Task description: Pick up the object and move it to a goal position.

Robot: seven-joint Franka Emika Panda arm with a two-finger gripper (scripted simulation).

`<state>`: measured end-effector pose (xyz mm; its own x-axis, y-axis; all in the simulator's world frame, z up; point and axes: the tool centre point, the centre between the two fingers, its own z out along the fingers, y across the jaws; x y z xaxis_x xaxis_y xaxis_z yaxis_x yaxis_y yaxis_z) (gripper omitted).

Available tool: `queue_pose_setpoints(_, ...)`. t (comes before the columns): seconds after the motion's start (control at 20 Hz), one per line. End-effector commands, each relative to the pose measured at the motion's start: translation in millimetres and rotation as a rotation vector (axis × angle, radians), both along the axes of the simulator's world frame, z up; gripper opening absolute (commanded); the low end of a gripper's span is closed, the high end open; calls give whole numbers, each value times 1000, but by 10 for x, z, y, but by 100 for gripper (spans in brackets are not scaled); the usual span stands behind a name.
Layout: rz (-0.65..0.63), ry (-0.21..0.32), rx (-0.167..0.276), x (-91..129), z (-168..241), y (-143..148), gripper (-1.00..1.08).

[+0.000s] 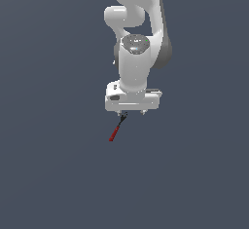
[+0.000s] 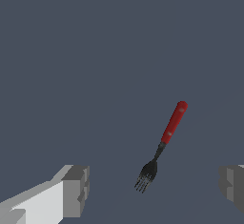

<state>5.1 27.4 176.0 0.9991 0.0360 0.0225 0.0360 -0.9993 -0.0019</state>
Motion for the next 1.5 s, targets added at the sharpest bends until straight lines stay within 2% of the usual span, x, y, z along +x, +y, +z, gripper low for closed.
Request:
queue_pose_setpoints(0.0,0,0,0,0,0,0,100)
queue_pose_setpoints(0.45,-17,-17,30,30,99,168,100)
queue_pose_setpoints(0.8,-32,-15,30,24,52,144,100)
queue_pose_setpoints(1.1,-116,-6,30,-17,-197,18,100)
queue_pose_setpoints(1.45,-299,11,22,-154,-722,-272,100)
